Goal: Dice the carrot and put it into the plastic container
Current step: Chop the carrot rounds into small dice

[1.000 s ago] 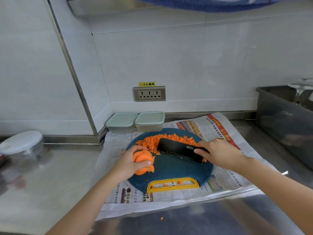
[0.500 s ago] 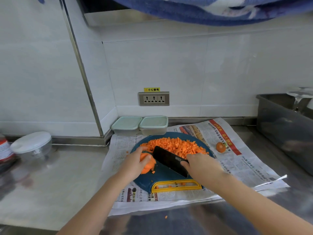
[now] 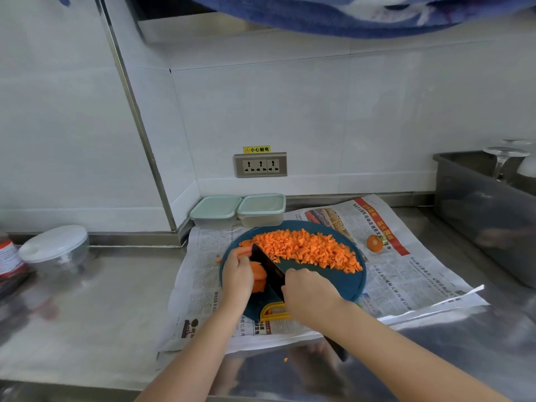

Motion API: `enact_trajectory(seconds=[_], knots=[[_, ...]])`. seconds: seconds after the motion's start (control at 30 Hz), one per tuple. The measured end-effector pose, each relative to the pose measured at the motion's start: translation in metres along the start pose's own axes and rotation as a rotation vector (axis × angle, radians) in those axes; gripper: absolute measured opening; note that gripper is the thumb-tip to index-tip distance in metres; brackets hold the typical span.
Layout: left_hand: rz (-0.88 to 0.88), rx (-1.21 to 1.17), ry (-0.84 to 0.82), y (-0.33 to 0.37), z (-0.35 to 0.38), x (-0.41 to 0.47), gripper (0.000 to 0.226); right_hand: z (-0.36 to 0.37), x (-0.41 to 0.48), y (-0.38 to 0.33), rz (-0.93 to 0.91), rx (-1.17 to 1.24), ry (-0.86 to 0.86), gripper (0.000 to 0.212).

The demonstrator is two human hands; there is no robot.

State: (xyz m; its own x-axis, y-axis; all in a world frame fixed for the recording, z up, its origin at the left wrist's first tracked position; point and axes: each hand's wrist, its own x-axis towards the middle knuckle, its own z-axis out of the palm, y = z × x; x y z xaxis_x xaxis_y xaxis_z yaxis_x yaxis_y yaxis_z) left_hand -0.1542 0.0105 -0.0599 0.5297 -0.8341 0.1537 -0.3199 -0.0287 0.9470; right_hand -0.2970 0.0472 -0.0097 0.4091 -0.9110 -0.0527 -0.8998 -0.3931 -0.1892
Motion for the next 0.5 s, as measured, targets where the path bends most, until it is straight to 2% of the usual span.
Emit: enact_trajectory(seconds=[0.13,0.2,0.4,0.5], knots=[[0.22,0.173,0.026,-0.01,-0.006,-0.005,0.027,0.004,-0.001,-0.004,0.05,0.019,-0.01,0.022],[0.277,0.224,0.018,-0.011,-0.01,-0.004,0.028,0.005,-0.001,-0.006,0.062,0.023,-0.01,0.023],[0.284,0.257,-0.077,-0.004,-0.015,-0.006,0.036,0.005,-0.001,-0.01,0.073,0.029,0.005,0.025],[0.307,0.265,-0.213,-0.004,-0.02,-0.009,0.039,0.004,-0.002,-0.01,0.068,0.023,0.014,0.024]])
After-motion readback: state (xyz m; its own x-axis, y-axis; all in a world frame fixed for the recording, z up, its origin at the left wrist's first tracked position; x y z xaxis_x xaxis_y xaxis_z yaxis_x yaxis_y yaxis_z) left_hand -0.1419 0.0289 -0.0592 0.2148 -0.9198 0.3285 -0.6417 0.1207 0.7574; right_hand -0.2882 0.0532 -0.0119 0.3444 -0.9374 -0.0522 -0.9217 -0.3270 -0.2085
